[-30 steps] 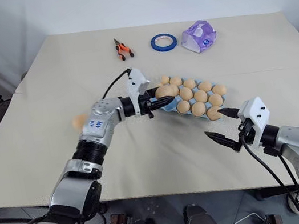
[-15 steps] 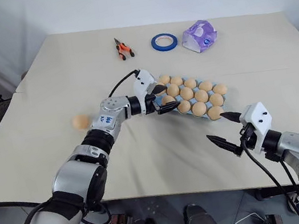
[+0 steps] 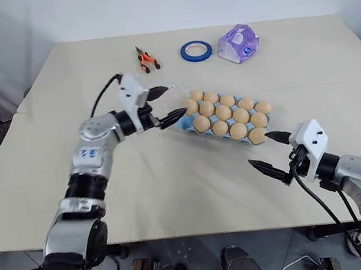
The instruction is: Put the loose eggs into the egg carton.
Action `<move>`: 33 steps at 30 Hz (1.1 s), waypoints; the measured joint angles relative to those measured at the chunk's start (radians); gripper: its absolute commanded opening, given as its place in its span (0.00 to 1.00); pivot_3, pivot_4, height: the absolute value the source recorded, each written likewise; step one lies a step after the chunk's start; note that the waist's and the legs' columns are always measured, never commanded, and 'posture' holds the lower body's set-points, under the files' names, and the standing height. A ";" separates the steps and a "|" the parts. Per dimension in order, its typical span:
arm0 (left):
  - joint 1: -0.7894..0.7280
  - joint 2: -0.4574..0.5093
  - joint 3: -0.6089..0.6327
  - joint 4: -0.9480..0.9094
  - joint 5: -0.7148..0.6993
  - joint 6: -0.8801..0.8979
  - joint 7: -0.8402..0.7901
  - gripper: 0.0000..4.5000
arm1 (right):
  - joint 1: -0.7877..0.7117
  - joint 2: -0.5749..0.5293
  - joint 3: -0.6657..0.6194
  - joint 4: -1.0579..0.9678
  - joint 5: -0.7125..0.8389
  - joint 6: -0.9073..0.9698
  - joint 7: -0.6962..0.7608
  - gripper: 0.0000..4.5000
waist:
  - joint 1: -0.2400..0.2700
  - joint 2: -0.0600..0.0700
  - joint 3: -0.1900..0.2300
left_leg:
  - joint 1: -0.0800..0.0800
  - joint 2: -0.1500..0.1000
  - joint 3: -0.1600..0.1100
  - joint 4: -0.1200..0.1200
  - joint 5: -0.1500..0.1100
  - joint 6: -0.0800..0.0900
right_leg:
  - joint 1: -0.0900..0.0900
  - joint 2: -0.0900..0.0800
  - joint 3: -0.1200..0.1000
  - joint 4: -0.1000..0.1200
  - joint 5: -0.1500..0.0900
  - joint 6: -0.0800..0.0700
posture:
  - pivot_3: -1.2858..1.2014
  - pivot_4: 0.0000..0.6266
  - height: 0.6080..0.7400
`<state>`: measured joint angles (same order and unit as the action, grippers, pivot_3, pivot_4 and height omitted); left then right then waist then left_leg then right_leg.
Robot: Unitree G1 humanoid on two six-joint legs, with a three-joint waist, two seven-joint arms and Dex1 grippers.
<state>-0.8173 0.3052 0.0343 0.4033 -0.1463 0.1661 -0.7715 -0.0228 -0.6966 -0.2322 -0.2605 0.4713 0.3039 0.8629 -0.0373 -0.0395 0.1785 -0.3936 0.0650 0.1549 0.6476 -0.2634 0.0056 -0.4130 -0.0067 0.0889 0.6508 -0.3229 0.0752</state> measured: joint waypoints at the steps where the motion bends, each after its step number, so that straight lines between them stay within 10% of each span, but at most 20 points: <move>1: 0.035 0.011 0.011 -0.047 -0.011 0.023 0.015 0.99 | -0.003 0.000 0.001 0.003 0.000 0.000 0.003 1.00 | 0.001 0.000 0.000 | 0.000 0.000 0.000 0.001 0.000 0.000 | 0.000 0.000 0.000 0.001 0.000 0.000 | 0.52 0.24 1.00; 16: 0.721 0.090 0.419 -0.591 -0.241 0.042 0.162 0.99 | -0.069 0.000 0.028 0.076 -0.001 -0.043 0.070 1.00 | -0.014 0.000 0.000 | 0.006 -0.001 -0.002 -0.001 -0.002 0.002 | 0.005 -0.002 -0.001 0.002 -0.001 -0.002 | 0.52 0.24 1.00; 33: 1.014 -0.014 0.541 -0.723 -0.365 0.067 0.353 0.99 | -0.101 0.001 0.028 0.114 0.000 -0.064 0.098 1.00 | -0.021 -0.002 -0.001 | 0.005 -0.001 -0.005 -0.005 -0.006 0.001 | 0.007 -0.003 -0.002 -0.008 -0.002 -0.006 | 0.52 0.24 1.00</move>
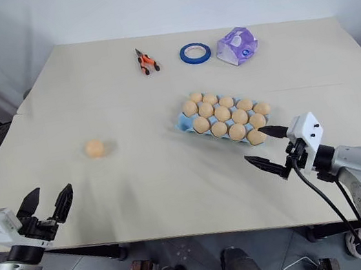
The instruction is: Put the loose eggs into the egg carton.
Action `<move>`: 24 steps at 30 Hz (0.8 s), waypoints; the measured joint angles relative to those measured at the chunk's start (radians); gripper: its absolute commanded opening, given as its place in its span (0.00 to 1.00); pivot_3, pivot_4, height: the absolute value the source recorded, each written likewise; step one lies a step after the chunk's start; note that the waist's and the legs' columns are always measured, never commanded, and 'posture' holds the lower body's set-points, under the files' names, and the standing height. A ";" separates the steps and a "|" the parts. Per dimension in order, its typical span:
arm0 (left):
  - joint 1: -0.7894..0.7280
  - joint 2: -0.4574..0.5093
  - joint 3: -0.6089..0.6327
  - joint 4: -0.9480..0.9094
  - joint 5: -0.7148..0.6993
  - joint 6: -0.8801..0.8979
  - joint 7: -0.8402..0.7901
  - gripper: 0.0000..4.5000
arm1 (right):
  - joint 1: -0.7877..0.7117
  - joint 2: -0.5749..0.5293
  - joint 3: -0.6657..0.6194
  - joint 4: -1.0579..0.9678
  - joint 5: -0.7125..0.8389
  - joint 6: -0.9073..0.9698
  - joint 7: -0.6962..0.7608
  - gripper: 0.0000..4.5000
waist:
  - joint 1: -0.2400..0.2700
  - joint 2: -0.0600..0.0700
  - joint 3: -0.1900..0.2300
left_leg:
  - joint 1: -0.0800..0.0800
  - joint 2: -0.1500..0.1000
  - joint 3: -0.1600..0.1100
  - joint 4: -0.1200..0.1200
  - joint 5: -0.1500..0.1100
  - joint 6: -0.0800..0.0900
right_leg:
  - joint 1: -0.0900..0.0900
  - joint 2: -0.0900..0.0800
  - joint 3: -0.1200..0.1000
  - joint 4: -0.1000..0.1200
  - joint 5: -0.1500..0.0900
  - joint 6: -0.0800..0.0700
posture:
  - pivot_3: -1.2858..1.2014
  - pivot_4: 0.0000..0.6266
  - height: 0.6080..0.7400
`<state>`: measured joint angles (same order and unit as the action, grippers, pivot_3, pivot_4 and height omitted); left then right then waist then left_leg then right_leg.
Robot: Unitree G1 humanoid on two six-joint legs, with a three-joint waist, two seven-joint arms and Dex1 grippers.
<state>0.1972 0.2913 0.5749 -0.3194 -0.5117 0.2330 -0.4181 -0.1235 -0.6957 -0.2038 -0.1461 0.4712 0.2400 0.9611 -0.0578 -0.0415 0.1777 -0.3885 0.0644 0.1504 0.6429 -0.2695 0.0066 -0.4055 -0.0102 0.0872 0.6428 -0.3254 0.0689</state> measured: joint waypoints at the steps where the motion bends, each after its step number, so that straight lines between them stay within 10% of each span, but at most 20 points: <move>1: -0.010 0.009 -0.005 0.000 0.000 0.013 0.008 0.99 | -0.003 0.000 0.001 0.005 -0.001 0.000 0.000 1.00 | 0.000 0.000 0.000 | 0.000 0.000 0.000 0.000 0.000 0.000 | 0.000 0.000 0.000 0.000 0.000 0.000 | 0.52 0.24 1.00; 24: -0.662 0.232 -0.290 0.701 0.198 0.109 -0.026 0.99 | -0.024 0.003 0.037 0.029 -0.020 -0.001 -0.011 1.00 | 0.003 0.000 0.000 | -0.001 0.001 0.003 -0.004 0.005 -0.001 | -0.004 0.002 -0.002 0.000 0.001 0.002 | 0.52 0.24 1.00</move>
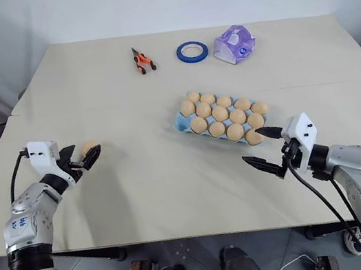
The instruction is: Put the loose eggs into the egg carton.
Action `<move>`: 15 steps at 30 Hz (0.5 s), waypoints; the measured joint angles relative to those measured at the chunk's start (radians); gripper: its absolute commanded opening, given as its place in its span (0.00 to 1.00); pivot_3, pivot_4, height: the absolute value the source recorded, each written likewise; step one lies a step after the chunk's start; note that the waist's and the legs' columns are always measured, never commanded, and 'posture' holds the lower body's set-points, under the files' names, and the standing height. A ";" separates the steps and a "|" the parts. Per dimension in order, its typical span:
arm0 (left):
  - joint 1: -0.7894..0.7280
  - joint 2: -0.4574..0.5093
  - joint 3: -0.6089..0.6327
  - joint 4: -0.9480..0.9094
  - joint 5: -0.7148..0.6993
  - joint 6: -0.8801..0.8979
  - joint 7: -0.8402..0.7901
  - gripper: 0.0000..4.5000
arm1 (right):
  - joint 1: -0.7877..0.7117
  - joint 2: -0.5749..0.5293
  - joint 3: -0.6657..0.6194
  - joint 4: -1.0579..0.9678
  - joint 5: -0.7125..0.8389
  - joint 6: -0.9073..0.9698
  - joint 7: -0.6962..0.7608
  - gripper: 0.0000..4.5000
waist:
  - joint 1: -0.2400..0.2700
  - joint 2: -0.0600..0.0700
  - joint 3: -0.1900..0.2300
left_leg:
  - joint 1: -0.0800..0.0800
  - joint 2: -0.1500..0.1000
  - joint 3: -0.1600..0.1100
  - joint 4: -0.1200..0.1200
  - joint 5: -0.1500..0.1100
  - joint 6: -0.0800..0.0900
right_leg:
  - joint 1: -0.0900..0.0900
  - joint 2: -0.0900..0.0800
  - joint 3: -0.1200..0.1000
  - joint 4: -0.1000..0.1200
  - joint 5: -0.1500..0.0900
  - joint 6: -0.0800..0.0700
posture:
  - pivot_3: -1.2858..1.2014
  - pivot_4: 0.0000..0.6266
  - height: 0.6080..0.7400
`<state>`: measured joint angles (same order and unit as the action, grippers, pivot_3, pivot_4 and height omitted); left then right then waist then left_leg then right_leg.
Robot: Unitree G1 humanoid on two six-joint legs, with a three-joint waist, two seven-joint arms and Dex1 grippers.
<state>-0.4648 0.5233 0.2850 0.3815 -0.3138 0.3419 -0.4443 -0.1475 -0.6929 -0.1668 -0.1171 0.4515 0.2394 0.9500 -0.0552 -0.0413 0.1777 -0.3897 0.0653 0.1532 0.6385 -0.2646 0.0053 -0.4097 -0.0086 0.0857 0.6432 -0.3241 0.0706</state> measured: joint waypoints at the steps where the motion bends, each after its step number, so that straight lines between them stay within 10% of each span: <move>1: -0.011 0.002 -0.009 0.029 0.007 -0.015 -0.011 0.91 | 0.000 0.000 0.000 0.000 0.000 0.000 -0.001 1.00 | 0.000 0.000 0.000 | 0.000 0.000 0.000 0.000 0.000 0.000 | 0.000 0.000 0.000 0.000 0.000 0.000 | 0.52 0.24 1.00; 8: -0.077 0.002 -0.034 0.145 0.044 -0.096 -0.058 0.46 | 0.000 0.000 0.000 0.000 0.000 0.001 -0.002 1.00 | 0.000 0.000 0.000 | 0.000 0.000 0.000 -0.001 0.000 0.000 | 0.000 0.000 0.000 0.000 0.000 0.000 | 0.52 0.24 1.00; 15: -0.117 -0.012 -0.076 0.146 0.047 -0.117 -0.119 0.43 | 0.003 0.000 -0.001 -0.001 0.000 0.002 -0.005 1.00 | 0.003 0.000 0.000 | 0.000 0.000 0.000 -0.001 0.001 -0.001 | 0.000 0.000 0.000 0.000 0.000 0.000 | 0.52 0.24 1.00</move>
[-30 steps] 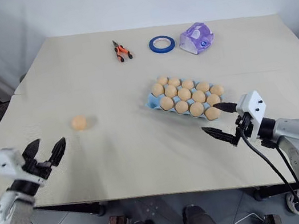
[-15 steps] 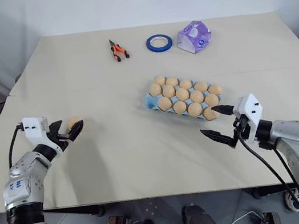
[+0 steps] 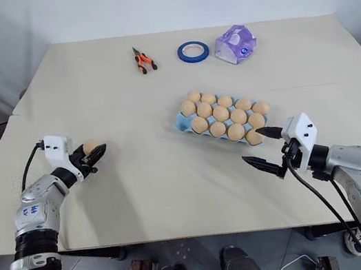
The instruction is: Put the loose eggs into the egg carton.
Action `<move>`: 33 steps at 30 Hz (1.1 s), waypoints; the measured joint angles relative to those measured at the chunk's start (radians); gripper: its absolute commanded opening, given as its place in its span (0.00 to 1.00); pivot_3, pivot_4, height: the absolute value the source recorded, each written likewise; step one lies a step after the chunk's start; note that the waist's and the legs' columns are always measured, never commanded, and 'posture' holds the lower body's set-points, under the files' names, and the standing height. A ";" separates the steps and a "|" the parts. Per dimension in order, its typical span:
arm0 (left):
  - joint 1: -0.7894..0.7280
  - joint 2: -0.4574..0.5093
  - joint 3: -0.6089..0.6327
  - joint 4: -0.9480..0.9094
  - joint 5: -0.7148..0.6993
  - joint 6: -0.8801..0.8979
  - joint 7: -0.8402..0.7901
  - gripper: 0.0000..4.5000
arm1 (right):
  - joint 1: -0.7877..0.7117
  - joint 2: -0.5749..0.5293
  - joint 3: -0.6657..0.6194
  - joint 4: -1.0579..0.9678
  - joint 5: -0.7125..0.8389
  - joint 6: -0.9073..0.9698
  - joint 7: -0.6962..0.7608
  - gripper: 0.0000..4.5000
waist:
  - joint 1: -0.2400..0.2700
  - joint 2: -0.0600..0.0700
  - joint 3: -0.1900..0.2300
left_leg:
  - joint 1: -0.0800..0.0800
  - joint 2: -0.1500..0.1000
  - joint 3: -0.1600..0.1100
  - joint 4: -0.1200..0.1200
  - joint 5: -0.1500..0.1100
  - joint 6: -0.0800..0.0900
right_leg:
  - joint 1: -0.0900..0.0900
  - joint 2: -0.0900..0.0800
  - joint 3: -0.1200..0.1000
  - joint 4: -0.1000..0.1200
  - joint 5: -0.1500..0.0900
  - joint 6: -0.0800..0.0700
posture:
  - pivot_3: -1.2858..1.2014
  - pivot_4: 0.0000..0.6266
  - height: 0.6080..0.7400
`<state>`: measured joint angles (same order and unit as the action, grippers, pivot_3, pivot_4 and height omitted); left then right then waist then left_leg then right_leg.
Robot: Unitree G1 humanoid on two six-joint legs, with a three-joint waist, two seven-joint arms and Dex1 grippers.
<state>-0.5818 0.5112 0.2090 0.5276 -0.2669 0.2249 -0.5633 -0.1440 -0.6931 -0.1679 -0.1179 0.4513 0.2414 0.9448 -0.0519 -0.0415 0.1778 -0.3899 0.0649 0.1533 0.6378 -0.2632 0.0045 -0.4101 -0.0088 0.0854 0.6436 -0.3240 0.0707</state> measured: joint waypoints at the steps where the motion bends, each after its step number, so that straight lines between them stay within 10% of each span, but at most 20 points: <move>1: -0.027 -0.003 -0.014 0.000 0.000 -0.001 -0.020 0.43 | 0.000 0.000 0.000 -0.001 0.000 0.000 -0.001 1.00 | 0.003 0.000 0.000 | 0.000 0.000 0.000 0.000 0.000 0.000 | 0.000 0.000 0.000 0.000 0.000 0.000 | 0.52 0.24 1.00; 16: -0.555 -0.225 -0.192 0.490 0.094 -0.248 -0.297 0.43 | 0.065 0.001 -0.024 -0.053 -0.001 -0.002 -0.049 1.00 | 0.017 0.000 0.000 | -0.002 -0.001 0.006 0.001 0.000 -0.001 | -0.004 0.003 0.002 -0.001 -0.001 0.003 | 0.52 0.24 1.00; 31: -0.648 -0.291 -0.209 0.712 0.197 -0.337 -0.352 0.43 | 0.199 0.038 -0.144 -0.192 0.025 -0.005 -0.139 1.00 | 0.021 0.000 0.000 | -0.004 -0.001 0.006 0.008 -0.004 0.003 | -0.004 0.002 0.002 0.001 -0.001 0.004 | 0.52 0.24 1.00; 33: -0.658 -0.301 -0.208 0.724 0.199 -0.336 -0.346 0.58 | 0.200 0.039 -0.144 -0.195 0.025 -0.004 -0.145 1.00 | 0.020 0.000 0.000 | -0.004 -0.001 0.007 0.009 -0.004 0.004 | -0.004 0.002 0.001 0.001 -0.001 0.005 | 0.52 0.24 1.00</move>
<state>-1.2393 0.2100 0.0011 1.2520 -0.0675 -0.1115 -0.9094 0.0557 -0.6540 -0.3116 -0.3125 0.4764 0.2372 0.7994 -0.0314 -0.0419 0.1782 -0.3937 0.0638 0.1600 0.6467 -0.2675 0.0086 -0.4137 -0.0072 0.0867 0.6448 -0.3248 0.0758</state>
